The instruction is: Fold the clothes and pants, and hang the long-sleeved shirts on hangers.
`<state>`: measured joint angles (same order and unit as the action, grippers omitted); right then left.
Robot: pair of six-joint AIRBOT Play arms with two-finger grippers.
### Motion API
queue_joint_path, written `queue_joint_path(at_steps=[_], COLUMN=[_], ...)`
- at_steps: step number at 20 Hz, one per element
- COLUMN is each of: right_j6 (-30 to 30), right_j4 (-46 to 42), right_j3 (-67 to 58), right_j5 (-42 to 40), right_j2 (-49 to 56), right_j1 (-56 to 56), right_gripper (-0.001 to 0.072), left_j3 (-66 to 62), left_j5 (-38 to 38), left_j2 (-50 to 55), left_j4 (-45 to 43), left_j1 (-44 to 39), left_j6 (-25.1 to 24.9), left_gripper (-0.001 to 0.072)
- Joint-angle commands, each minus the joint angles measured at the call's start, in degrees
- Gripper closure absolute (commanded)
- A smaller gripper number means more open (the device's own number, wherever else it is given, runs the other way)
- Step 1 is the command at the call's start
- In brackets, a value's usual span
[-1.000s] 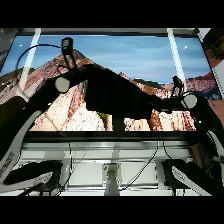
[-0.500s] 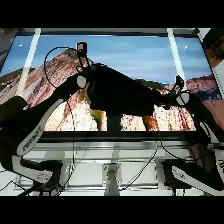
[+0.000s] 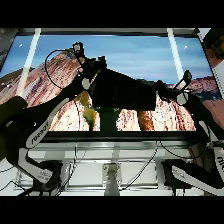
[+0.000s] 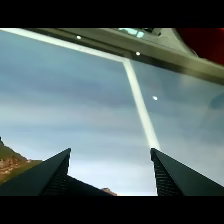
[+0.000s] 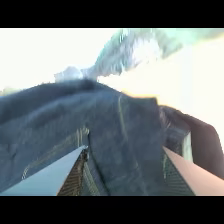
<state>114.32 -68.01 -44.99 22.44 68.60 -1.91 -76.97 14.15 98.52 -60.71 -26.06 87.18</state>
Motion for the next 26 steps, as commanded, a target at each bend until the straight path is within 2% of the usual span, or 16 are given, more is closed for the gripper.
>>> queue_joint_path(at_steps=[1,3,4,7,8,9,10,14,19,26], right_j6=[0.2,-0.7,-6.0,-33.3,-38.9,-41.7,-41.8,-41.8,-39.8,-42.0], right_j4=[-1.0,-0.9,0.0,15.8,19.7,21.6,22.2,22.4,18.8,23.2], right_j3=[-0.7,-2.7,-3.8,-8.2,-10.1,-12.3,-14.9,-22.7,-24.2,-25.3], right_j5=[2.3,13.6,20.3,41.7,47.0,50.3,51.7,52.7,51.5,51.5], right_j2=[0.0,0.6,1.3,6.4,8.6,11.1,13.5,20.3,27.7,34.4], right_j1=[4.7,11.2,14.1,19.7,19.8,19.4,18.9,17.4,16.8,16.8], right_gripper=[0.0194,0.0102,0.0103,0.0103,0.0101,0.0094,0.0024,0.0023,0.0023,0.0024], left_j3=[-0.1,-0.1,-0.1,0.0,0.0,0.0,0.0,0.0,0.0,0.0], left_j5=[-4.7,-15.2,-20.8,-34.4,-36.8,-38.9,-40.0,-42.8,-46.6,-48.5], left_j2=[-4.5,-10.3,-13.2,-21.2,-23.3,-25.2,-26.6,-29.8,-30.0,-30.0], left_j4=[-0.1,-0.1,-0.1,-0.1,-0.1,-0.1,-0.1,-0.1,-0.1,-0.1], left_j1=[0.9,2.8,4.1,8.0,8.7,9.2,9.3,9.1,8.9,8.9], left_j6=[5.0,5.0,5.0,4.6,2.6,0.9,0.3,-0.7,-0.7,-0.7], left_gripper=[0.0120,0.0121,0.0123,0.0136,0.0137,0.0136,0.0137,0.0137,0.0157,0.0158])
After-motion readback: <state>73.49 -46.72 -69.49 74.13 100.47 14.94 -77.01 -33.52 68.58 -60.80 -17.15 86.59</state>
